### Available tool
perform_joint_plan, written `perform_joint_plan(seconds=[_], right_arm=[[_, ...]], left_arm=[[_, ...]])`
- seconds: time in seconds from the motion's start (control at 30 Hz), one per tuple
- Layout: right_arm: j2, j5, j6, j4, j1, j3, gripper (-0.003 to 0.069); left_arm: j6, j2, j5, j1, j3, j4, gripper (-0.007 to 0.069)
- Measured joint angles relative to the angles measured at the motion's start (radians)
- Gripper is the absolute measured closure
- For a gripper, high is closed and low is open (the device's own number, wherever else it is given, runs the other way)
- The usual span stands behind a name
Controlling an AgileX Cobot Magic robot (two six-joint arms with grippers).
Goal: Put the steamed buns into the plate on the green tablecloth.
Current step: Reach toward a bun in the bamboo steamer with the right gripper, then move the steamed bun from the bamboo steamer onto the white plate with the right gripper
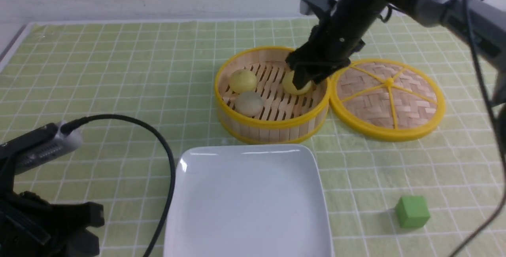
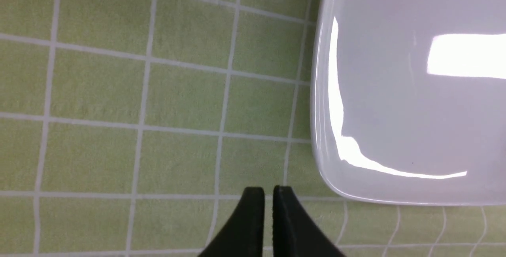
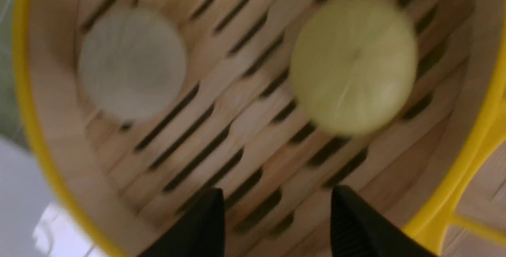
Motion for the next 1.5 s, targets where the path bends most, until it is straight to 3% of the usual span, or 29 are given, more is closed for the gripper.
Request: perform_joint_plan(seconds=[0.03, 0.17, 0.37, 0.47, 0.6, 0.7, 0.8, 0.93, 1.1, 1.17, 1.27, 1.33, 1.5], right_arm=[[0.061, 0.008, 0.034, -0.046, 0.008, -0.127, 0.0278], [0.160, 0.015, 0.076, -0.104, 0.016, -0.288, 0.0276], [0.248, 0.022, 0.124, -0.175, 0.017, -0.318, 0.0312], [0.267, 0.023, 0.133, -0.154, 0.018, -0.318, 0.0370], [0.255, 0.020, 0.143, -0.137, 0.021, -0.321, 0.0573], [0.201, 0.029, 0.176, -0.104, 0.024, -0.310, 0.0648], [0.074, 0.028, 0.185, -0.063, 0.038, -0.223, 0.0647], [-0.245, 0.012, 0.185, -0.032, 0.114, 0.136, 0.0647], [-0.451, 0.007, 0.194, -0.015, 0.236, 0.525, 0.0644], [-0.484, -0.110, 0.221, -0.010, 0.311, 0.748, 0.0642], [-0.477, -0.266, 0.240, -0.016, 0.346, 0.877, 0.0631], [-0.458, -0.368, 0.263, -0.026, 0.360, 0.946, 0.0604], [-0.411, -0.458, 0.293, -0.073, 0.360, 0.978, 0.0354]], left_arm=[[0.000, 0.000, 0.000, 0.000, 0.000, 0.000, 0.0537], [0.000, 0.000, 0.001, 0.000, 0.000, 0.001, 0.0519], [0.000, 0.000, 0.001, 0.000, 0.000, 0.001, 0.0505], [0.000, 0.000, 0.001, 0.000, 0.000, 0.001, 0.0502], [0.000, 0.000, 0.001, 0.000, 0.000, 0.001, 0.0499], [0.000, 0.000, 0.002, 0.000, 0.000, 0.002, 0.0499], [0.000, 0.000, 0.007, 0.000, -0.001, 0.002, 0.0497], [0.000, 0.000, 0.029, 0.000, -0.001, 0.004, 0.0496], [0.000, 0.000, 0.033, 0.000, -0.001, 0.004, 0.0492], [0.000, 0.000, 0.032, 0.000, -0.001, 0.004, 0.0486], [0.000, 0.000, 0.033, 0.000, -0.001, 0.005, 0.0483], [0.000, 0.000, 0.033, 0.000, -0.001, 0.007, 0.0481], [0.000, 0.000, 0.033, 0.000, -0.001, 0.007, 0.0475]])
